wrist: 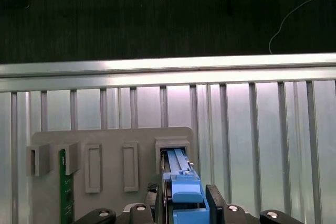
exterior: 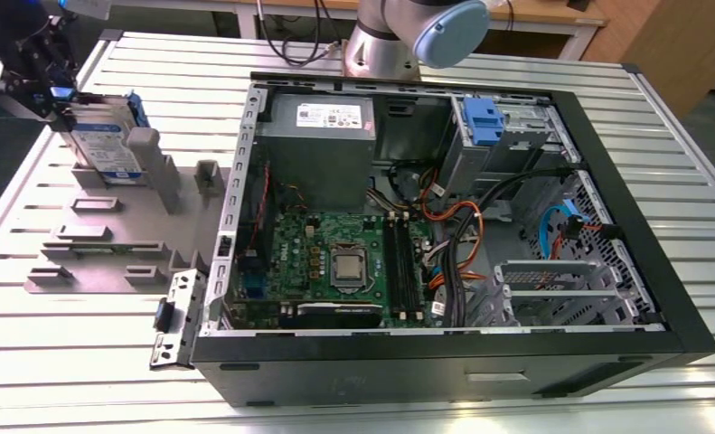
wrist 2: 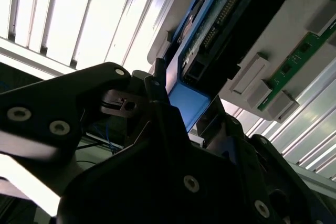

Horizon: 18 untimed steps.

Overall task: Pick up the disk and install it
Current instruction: 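Pick up the disk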

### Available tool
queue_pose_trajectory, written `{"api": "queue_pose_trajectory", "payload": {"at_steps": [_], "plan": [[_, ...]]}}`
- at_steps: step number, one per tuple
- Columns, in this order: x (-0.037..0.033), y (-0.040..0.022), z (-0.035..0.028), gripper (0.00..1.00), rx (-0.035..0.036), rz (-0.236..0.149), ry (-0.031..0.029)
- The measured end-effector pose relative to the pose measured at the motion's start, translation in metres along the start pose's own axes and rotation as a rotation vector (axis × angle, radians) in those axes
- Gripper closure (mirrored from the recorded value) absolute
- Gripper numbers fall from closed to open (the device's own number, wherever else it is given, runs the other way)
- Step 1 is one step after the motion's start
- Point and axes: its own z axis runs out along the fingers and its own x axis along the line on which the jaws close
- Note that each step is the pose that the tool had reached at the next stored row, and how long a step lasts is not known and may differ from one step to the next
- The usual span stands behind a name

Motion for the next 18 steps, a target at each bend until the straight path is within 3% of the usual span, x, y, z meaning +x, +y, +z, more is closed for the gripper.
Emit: {"api": "queue_pose_trajectory", "payload": {"at_steps": [18], "plan": [[-0.0013,0.0000,0.0000,0.54,-0.0002,0.000,0.0001]]}}
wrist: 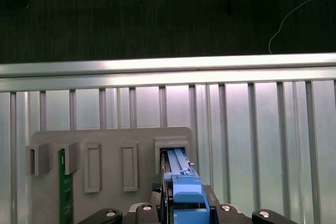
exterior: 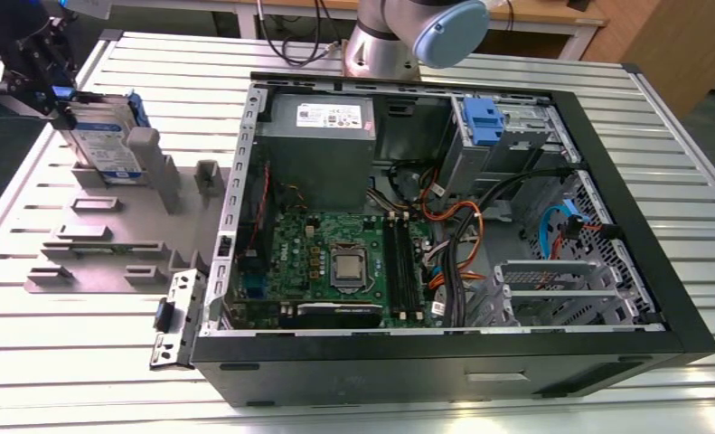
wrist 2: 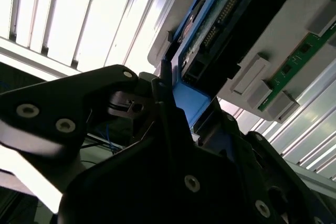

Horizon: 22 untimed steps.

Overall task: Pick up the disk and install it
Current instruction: 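Pick up the disk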

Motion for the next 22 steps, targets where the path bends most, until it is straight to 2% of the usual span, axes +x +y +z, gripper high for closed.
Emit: {"api": "queue_pose_trajectory", "payload": {"at_steps": [1,15,18,22], "plan": [[0.0000,0.0000,0.0000,0.61,0.0000,0.000,0.0000],[0.0000,0.0000,0.0000,0.63,0.0000,0.000,0.0003],[0.0000,0.0000,0.0001,0.63,-0.0006,-0.028,0.0007],[0.0000,0.0000,0.0000,0.63,-0.0008,-0.031,0.0008]]}}
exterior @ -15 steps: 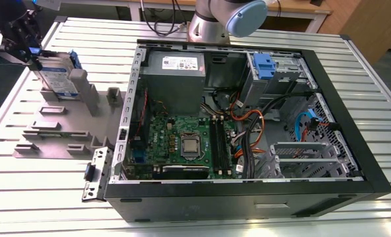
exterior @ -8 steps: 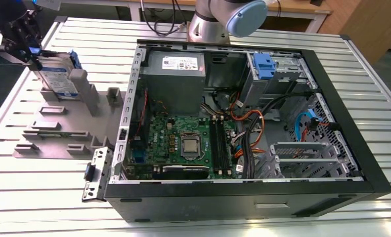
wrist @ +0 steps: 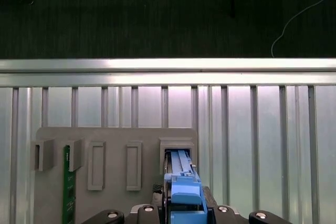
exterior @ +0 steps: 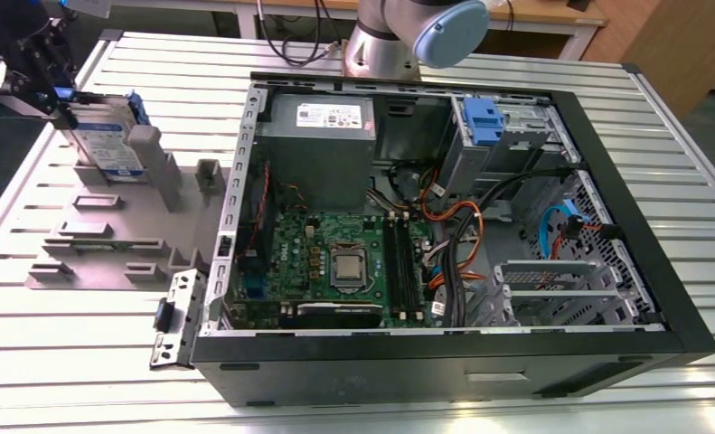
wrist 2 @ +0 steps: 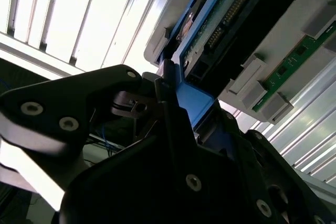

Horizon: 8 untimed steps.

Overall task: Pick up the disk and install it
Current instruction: 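Pick up the disk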

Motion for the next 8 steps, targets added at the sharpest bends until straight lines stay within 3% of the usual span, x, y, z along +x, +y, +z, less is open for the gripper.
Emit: {"api": "queue_pose_trajectory", "payload": {"at_steps": [6,7,8], "plan": [[0.0000,0.0001,0.0000,0.62,-0.0001,0.000,0.0000],[0.0000,0.0001,0.0000,0.56,-0.0001,0.000,0.0000],[0.0000,0.0001,0.0000,0.56,0.0000,0.000,0.0000]]}}
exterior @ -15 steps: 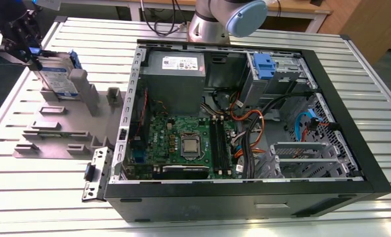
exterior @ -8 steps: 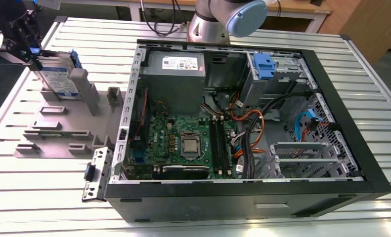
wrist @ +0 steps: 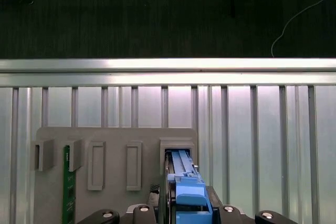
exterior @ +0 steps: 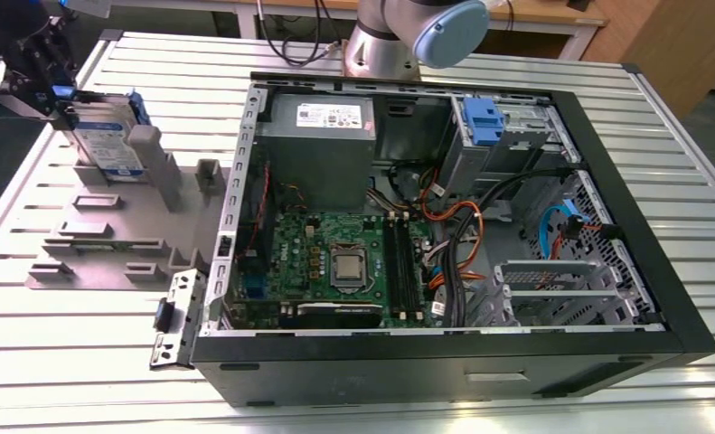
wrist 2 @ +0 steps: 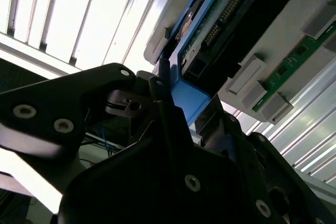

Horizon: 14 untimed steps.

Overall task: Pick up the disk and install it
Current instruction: 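Pick up the disk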

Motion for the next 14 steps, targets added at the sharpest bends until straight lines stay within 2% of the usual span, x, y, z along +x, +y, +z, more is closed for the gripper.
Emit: {"api": "queue_pose_trajectory", "payload": {"at_steps": [4,5,14], "plan": [[0.0000,0.0000,0.0000,0.57,0.0001,0.000,0.0001],[0.0000,0.0000,0.0000,0.64,0.0001,0.000,0.0001],[0.0000,0.0001,0.0000,0.64,0.0001,0.000,0.0000]]}}
